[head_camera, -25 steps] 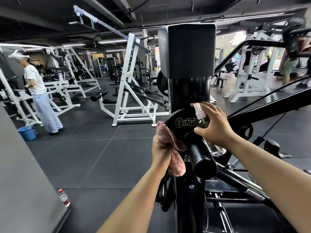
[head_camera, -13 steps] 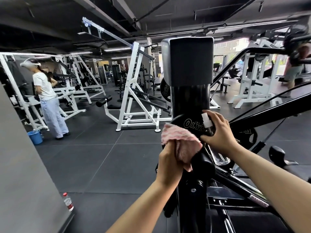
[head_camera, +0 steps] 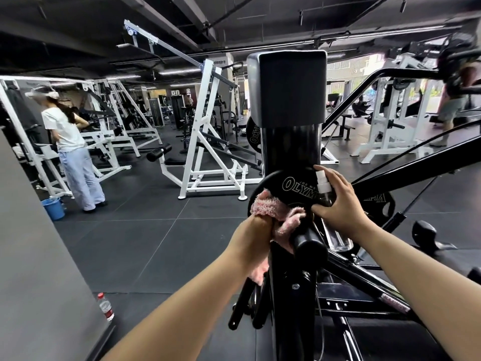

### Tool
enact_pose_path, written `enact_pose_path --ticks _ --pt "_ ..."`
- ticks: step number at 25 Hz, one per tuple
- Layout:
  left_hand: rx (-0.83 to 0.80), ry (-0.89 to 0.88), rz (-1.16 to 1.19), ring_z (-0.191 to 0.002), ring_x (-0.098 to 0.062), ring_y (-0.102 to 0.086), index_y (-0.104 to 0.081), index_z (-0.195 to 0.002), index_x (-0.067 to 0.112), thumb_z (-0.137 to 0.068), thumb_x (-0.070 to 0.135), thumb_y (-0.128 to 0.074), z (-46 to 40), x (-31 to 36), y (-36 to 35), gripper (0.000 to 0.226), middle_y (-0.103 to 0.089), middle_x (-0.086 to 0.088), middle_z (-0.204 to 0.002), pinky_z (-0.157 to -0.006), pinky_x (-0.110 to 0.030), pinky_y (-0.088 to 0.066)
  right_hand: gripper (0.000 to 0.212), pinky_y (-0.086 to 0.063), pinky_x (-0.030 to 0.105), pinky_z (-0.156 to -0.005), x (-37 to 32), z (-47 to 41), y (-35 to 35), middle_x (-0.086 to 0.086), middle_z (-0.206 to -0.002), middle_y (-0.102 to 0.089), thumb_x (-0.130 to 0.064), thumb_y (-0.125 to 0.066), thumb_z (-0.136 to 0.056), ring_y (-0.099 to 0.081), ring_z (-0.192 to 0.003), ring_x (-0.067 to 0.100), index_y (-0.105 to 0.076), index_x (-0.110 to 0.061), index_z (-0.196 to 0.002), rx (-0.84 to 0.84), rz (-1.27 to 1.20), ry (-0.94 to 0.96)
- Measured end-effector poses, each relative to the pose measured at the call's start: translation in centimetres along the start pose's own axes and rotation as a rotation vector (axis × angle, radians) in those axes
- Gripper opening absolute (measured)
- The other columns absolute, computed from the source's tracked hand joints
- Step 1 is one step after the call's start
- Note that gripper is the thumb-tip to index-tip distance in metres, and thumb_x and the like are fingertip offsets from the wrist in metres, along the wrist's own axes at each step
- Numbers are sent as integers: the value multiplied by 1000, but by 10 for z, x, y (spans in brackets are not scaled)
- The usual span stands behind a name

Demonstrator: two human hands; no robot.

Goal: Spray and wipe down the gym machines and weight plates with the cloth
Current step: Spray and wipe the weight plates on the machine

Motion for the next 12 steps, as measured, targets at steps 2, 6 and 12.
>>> enact_pose_path --ticks 2,6,12 --pt "-5 -42 44 -98 -29 -63 -50 -129 0 -99 17 -39 16 6 6 36 -63 -8 -106 -61 -8 -47 84 -32 34 -104 14 10 -1 4 -132 -50 -26 -60 -54 -45 -122 26 -46 -22 -136 25 -50 -10" --pt "190 39 87 -97 -22 -63 -57 -114 0 -88 0 -47 26 -29 20 28 -65 -4 -101 -77 -11 -42 70 -43 35 -96 51 52 6 4 -117 -58 -27 -69 -55 -57 -109 30 -55 -28 -124 92 -192 -232" --pt "271 292 278 -97 -27 -56 -57 -104 -3 -85 -10 -40 -13 -31 37 26 -62 -16 -106 -72 -17 -33 69 -30 24 -96 -6 12 24 14 -122 -56 4 -74 -63 -49 -114 29 -53 -4 -128 76 176 80"
Point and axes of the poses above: each hand's wrist, its own z-axis away from the middle knuckle, its own y-axis out of the back of the hand, x = y × z, the point moved 5 cm from there along -z, towards the middle knuckle
